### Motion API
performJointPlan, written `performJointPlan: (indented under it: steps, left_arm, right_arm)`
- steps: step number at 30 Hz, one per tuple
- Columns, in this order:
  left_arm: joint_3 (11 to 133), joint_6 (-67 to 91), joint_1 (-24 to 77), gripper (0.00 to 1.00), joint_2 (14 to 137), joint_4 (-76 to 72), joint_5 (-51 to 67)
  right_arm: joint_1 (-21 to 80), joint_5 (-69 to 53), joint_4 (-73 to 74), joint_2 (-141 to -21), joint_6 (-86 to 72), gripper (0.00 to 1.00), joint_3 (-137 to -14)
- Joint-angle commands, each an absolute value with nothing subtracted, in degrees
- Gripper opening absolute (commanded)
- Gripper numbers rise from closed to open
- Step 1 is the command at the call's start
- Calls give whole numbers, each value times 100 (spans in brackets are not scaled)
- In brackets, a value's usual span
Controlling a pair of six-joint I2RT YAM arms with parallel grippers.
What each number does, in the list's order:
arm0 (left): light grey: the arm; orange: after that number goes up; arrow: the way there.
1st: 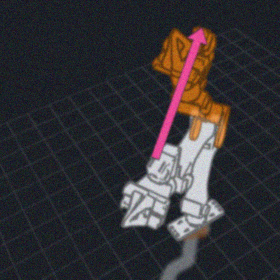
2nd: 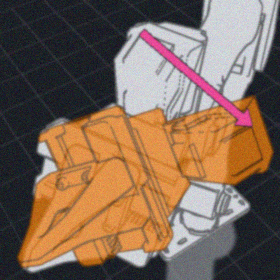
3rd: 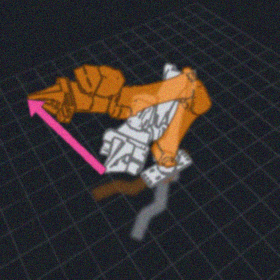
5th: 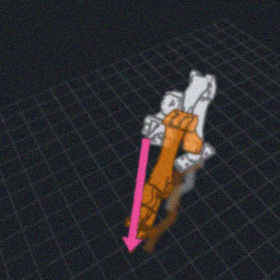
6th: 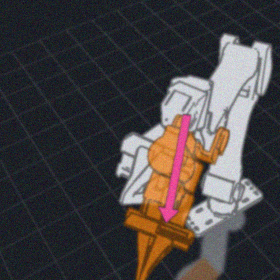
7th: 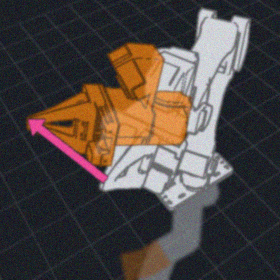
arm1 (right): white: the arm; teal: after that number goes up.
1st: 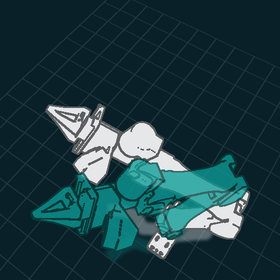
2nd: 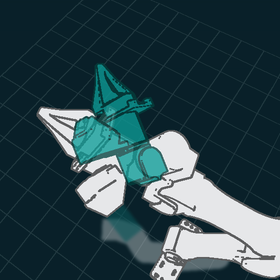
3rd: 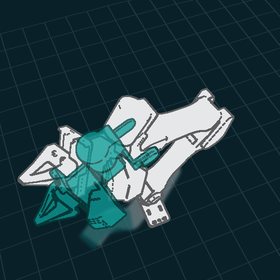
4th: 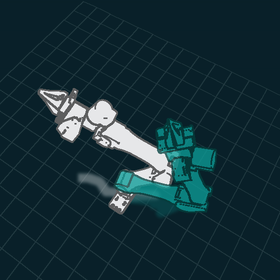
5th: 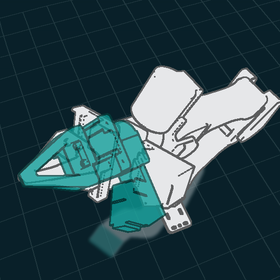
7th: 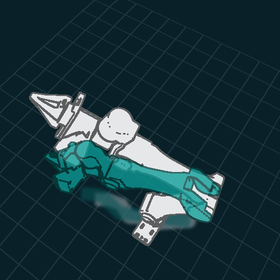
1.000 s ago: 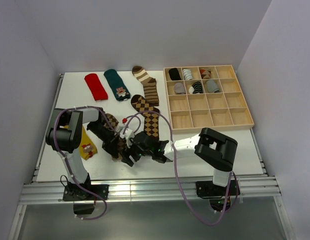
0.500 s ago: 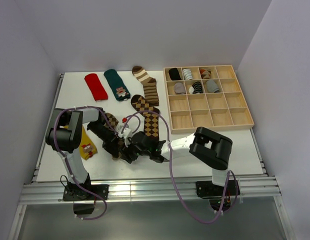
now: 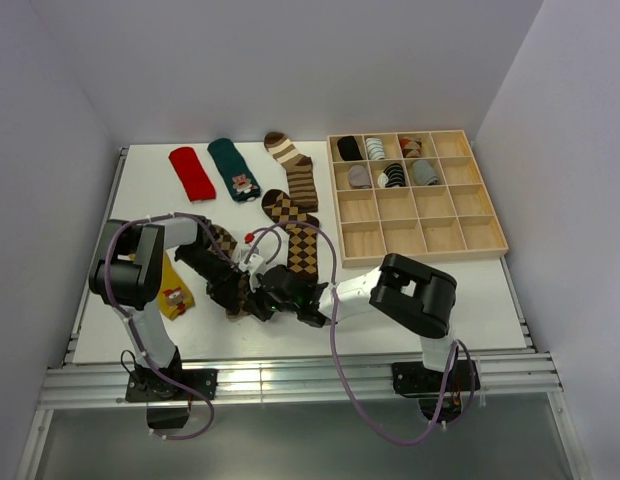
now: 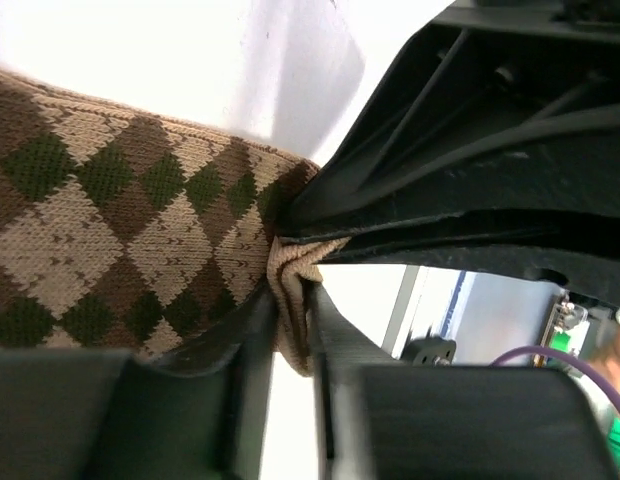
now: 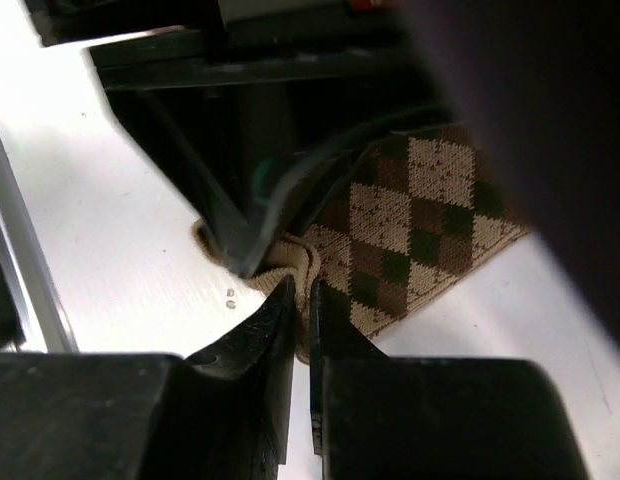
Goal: Roll the socks
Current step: Roll the sock at the center of the board.
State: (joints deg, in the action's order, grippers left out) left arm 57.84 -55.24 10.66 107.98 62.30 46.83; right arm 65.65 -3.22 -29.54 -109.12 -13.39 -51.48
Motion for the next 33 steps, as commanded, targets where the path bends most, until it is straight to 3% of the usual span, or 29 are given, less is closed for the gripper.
performJointPlan:
  steps: [1, 6, 13, 20, 33]
  left_arm:
    - [5731, -5275, 1072, 29, 10162, 5810, 4851]
    - [5651, -4764, 775, 42, 9564, 5222, 4966]
    - [5160, -3833, 369, 47, 8414, 3877, 4545]
    - [4413, -3972, 378, 55, 7235, 3156, 3833]
    - [3086, -4367, 1784, 69, 5442, 2277, 2286]
  right_arm:
    - [6486, -237, -2997, -10881, -1792, 4, -5063]
    - [6477, -281, -2418, -10793, -2214, 0, -5150]
    - [6328, -570, -1584, -10766, -2846, 0, -5422]
    - [5819, -1352, -617, -11021, -3656, 0, -5940]
    - [5529, -2223, 562, -11944, -3964, 0, -7093]
